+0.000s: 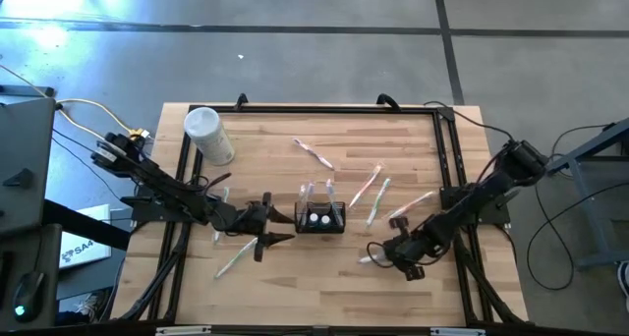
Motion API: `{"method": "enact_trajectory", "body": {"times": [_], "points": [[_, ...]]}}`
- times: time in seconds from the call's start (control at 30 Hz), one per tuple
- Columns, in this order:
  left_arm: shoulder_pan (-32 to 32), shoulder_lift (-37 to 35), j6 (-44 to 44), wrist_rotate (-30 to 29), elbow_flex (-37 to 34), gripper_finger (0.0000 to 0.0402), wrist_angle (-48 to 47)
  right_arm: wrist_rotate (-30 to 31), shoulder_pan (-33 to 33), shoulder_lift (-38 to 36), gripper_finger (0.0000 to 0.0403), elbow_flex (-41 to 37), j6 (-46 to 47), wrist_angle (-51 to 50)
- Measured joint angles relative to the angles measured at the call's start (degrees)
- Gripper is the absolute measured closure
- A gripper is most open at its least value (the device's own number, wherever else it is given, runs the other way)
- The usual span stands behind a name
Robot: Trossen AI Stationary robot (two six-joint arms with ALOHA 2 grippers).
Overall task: Pick & Place toothbrushing station
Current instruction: Put the blue toothbrush into the black wire organizer
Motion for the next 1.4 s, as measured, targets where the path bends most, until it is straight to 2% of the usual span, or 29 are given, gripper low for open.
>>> {"method": "enact_trajectory", "body": {"times": [0.13,0.27,0.43,0.57,0.7,0.8,1.0,1.17,1.3,1.4], "points": [[0.00,2.02,-1.15,-0.04,1.05,0.0213,0.13,14.09,5.32,-1.76,0.0402,5.74,0.80,-9.83],[0.01,4.63,-0.68,2.30,5.05,0.0213,0.45,26.90,9.59,-1.43,0.0401,11.39,-5.16,-14.51],[0.00,8.52,-0.52,8.34,11.89,0.0213,0.26,39.02,10.54,-1.38,0.0401,15.30,-18.98,-11.11],[0.04,10.68,-0.95,8.42,17.07,0.0213,-4.02,47.10,10.33,-1.38,0.0400,15.64,-34.21,-2.76],[0.04,11.53,-1.58,6.52,21.29,0.0212,-9.77,51.32,10.23,-0.95,0.0400,15.69,-48.07,7.11],[0.04,11.58,-3.71,6.35,23.07,0.0212,-13.37,51.56,10.23,-0.38,0.0400,15.75,-56.22,12.20],[0.06,11.58,-9.59,6.21,23.80,0.0181,-13.26,53.13,9.83,2.89,0.0400,15.77,-64.58,14.42],[0.09,11.58,-12.71,6.12,23.80,0.0146,-13.34,61.02,8.77,6.92,0.0400,15.77,-73.40,20.42],[0.09,11.58,-12.92,6.12,23.80,0.0140,-13.04,65.69,7.54,10.12,0.0400,15.77,-82.41,27.56],[0.48,11.58,-12.97,6.15,23.80,0.0140,-13.18,64.80,6.69,11.32,0.0400,15.77,-85.09,30.20]]}}
